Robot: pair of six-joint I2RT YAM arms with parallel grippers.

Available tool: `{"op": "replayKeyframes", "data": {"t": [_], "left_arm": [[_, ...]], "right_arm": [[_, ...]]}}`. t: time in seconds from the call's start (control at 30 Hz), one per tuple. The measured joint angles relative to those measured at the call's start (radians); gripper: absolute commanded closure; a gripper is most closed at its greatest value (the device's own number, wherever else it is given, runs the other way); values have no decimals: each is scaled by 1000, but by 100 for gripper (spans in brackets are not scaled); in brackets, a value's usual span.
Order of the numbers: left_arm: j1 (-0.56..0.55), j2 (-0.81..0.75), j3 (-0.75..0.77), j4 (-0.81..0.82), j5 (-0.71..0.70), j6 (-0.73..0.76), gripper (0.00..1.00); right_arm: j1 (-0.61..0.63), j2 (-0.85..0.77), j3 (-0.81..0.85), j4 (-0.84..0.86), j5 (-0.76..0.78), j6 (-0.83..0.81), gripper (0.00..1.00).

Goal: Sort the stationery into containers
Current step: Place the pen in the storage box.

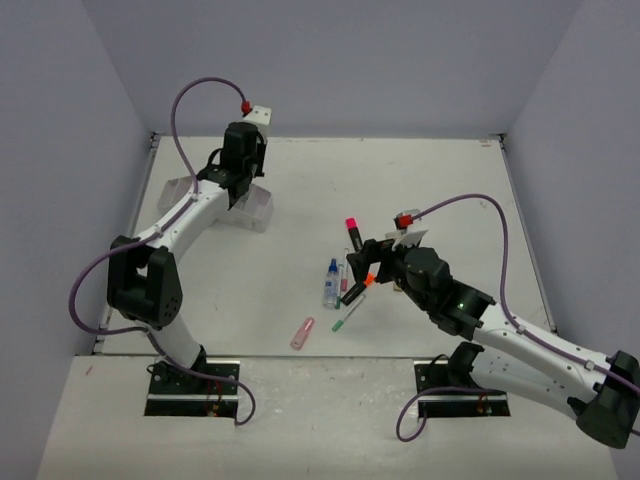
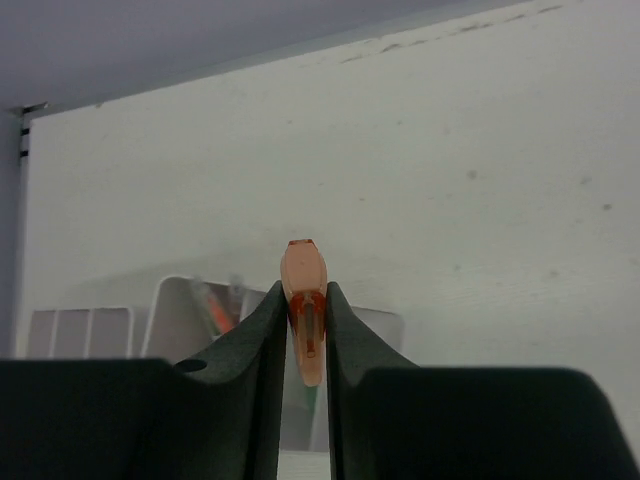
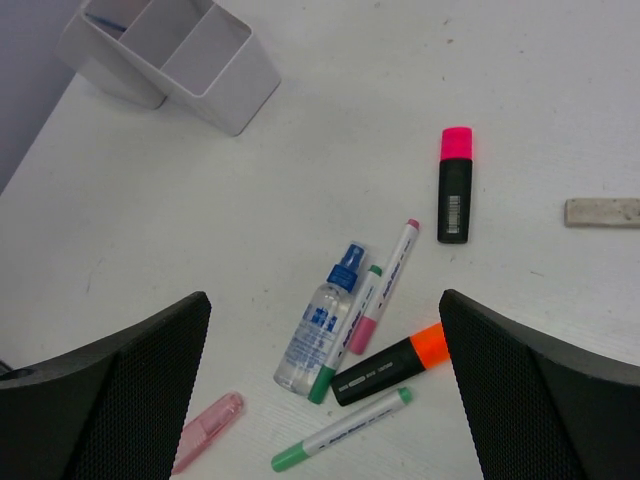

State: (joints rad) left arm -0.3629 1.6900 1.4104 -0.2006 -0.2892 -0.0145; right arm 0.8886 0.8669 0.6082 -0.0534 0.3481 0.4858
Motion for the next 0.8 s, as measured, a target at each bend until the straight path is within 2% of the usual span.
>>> {"op": "replayKeyframes", "data": {"t": [0.13,0.37,0.5,0.53,0.8], "left_arm": [[71,16,-55,20,-29,105,100],[80,10,-166,79,-16,149,97],[81,9,-199,110,-1,148,71],[81,9,-204,111,0,147,61],[81,-21,-214,115,0,126,47]], "right_arm": [[-9,-55,-15,0,-1,0,1],[-13,-49,-16,-1,-22,-1,1],[-13,-49,-17,-1,-25,-4,1],[-13,-49,-17,-1,-24,-5,1],[-15,-13,-17,-2,-27,-8,1]]}}
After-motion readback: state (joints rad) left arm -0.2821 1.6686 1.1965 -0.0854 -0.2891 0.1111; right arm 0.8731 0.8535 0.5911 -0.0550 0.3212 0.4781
